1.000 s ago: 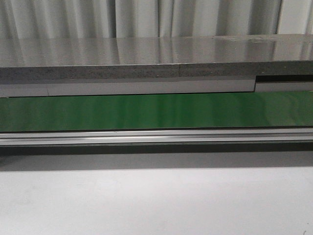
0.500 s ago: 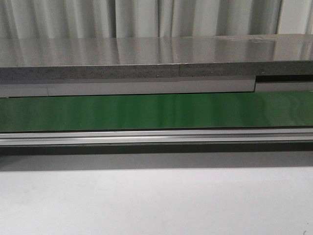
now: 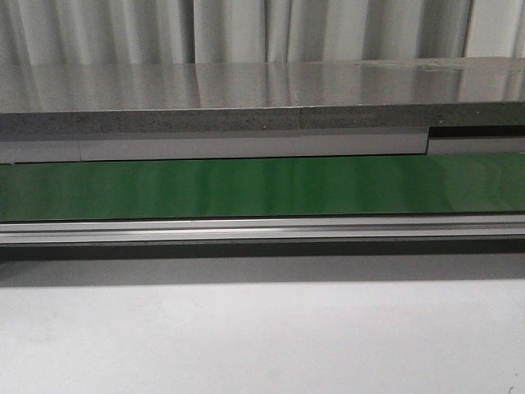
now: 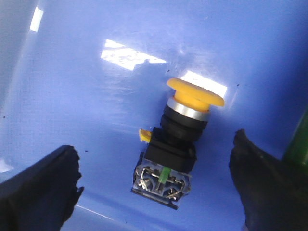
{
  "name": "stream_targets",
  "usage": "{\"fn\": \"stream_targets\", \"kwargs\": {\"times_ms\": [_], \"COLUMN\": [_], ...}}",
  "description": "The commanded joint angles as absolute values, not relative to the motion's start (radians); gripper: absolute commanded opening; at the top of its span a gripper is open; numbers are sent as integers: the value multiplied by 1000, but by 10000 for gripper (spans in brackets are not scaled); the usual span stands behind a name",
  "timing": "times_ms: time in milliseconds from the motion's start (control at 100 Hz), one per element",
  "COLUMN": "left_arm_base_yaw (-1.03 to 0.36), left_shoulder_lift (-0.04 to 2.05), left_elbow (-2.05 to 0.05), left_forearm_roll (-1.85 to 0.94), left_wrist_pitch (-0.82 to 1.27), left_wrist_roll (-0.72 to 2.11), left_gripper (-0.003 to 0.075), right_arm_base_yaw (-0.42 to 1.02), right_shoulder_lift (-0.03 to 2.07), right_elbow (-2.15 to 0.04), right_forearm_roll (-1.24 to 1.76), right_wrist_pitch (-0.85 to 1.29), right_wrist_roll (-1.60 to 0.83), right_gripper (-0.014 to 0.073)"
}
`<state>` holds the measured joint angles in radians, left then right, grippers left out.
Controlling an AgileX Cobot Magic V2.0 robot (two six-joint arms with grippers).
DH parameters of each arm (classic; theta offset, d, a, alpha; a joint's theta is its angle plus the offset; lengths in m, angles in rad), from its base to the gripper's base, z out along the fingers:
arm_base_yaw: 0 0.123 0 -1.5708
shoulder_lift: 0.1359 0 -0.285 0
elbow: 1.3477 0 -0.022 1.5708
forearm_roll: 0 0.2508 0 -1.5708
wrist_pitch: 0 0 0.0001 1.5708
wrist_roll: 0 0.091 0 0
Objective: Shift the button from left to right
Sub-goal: 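Lower the left gripper and close it around the yellow push-button's body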
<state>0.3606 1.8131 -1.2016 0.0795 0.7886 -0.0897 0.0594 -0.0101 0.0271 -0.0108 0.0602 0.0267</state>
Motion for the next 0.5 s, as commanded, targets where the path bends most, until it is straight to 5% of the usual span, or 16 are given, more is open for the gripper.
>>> {"fn": "stream_targets", "kwargs": {"times_ms": [0, 490], "left_arm_base_yaw": [368, 368], "left_shoulder_lift": [1786, 1879], "left_elbow": [-1234, -1234], "left_forearm_roll": [69, 65], "left_wrist_pitch": [765, 747], "left_wrist_roll": [-88, -88], "left_gripper": [608, 608], "right_arm_base_yaw": [64, 64], "right_shoulder_lift": [-31, -31], "right_elbow": [13, 13], "right_forearm_roll": [-21, -21], "right_wrist_pitch": [-12, -12], "right_wrist_roll": [25, 25], "right_gripper": [-67, -67]}}
